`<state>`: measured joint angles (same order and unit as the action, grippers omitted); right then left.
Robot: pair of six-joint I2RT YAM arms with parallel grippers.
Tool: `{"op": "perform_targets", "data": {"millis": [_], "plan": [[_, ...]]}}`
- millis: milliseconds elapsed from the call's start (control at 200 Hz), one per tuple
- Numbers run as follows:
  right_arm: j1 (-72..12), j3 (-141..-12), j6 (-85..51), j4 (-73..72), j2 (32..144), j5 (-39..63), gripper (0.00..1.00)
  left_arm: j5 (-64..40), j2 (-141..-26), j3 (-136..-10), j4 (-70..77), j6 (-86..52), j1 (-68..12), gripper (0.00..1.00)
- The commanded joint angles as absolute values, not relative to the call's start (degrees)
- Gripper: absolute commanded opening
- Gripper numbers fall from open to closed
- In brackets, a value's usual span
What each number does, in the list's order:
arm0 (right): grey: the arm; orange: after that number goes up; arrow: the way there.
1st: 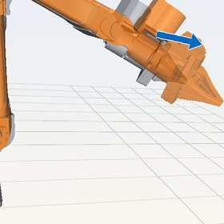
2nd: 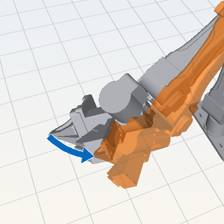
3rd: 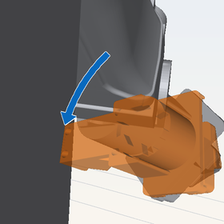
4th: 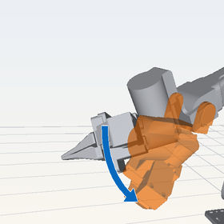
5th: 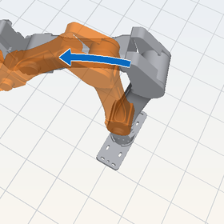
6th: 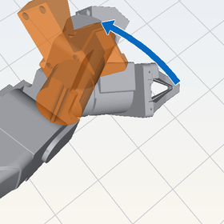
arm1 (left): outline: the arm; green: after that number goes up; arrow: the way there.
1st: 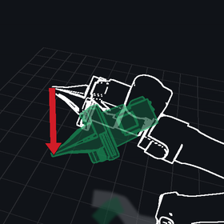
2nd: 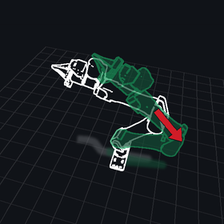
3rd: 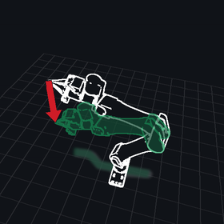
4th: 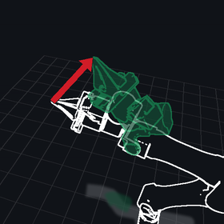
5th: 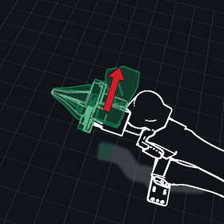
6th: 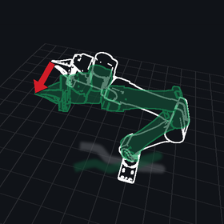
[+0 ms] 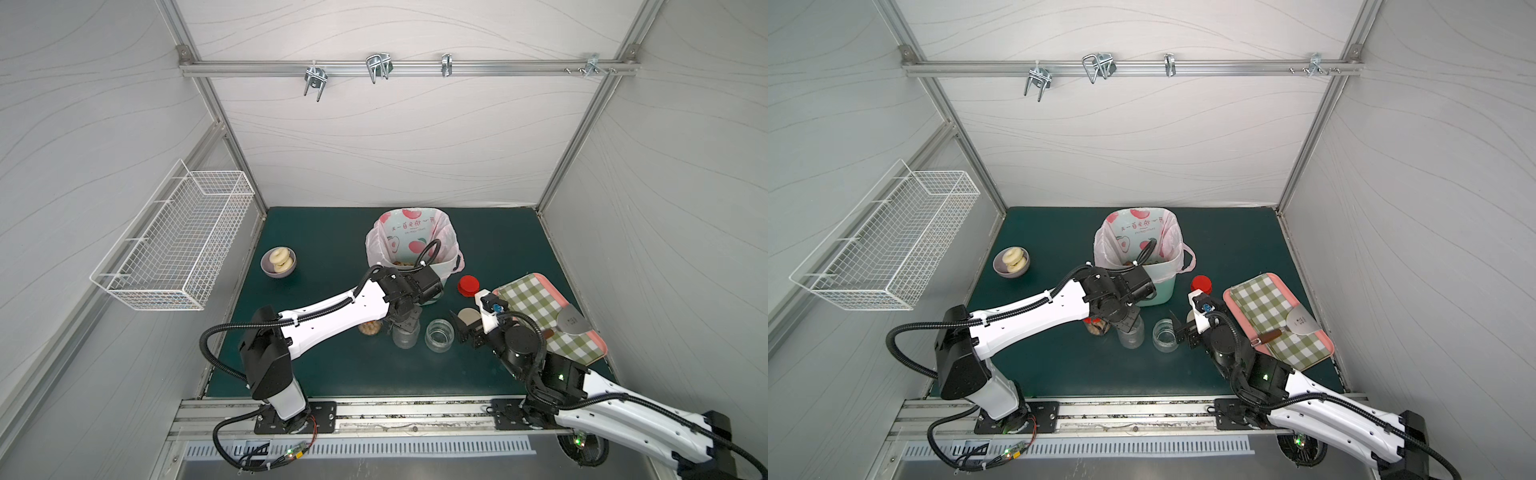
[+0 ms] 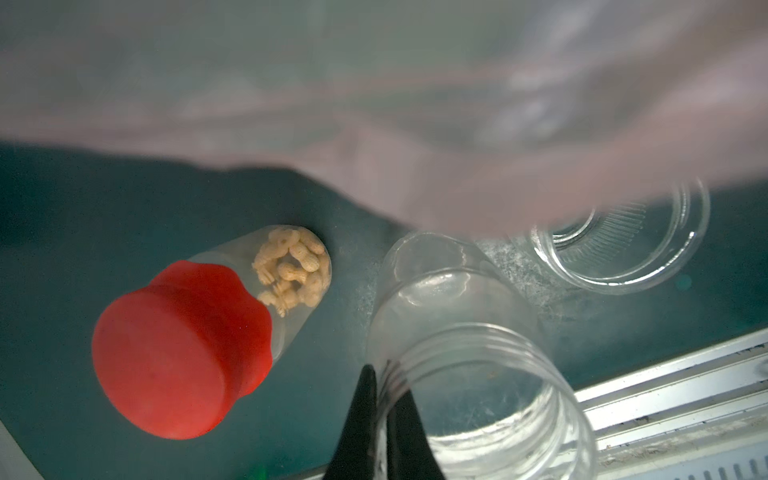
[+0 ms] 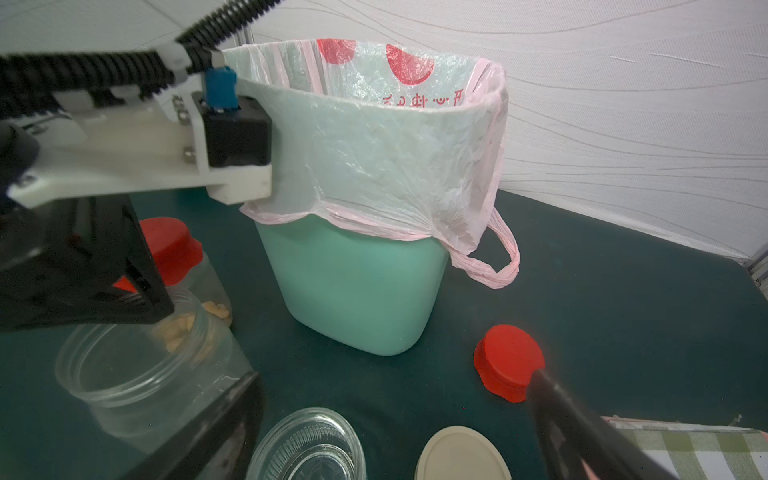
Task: Empty moldy peanuts from jars
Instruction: Place the jar at the center of the board.
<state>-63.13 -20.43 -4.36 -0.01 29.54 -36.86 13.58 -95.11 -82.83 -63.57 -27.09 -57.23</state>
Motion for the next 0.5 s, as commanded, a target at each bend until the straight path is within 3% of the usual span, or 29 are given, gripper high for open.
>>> {"op": "perform_targets", "data": {"millis": [0, 495], "plan": [[-62.76, -20.39, -5.10, -0.65, 28.80, -36.65, 0.99, 16.03, -96.59, -85.07, -63.98, -28.75, -57.28, 0.00], [-62.73, -20.30, -5.14, -0.62, 28.59, -36.56, 0.99, 15.73, -95.76, -82.05, -60.82, -28.39, -57.27, 0.00]]}}
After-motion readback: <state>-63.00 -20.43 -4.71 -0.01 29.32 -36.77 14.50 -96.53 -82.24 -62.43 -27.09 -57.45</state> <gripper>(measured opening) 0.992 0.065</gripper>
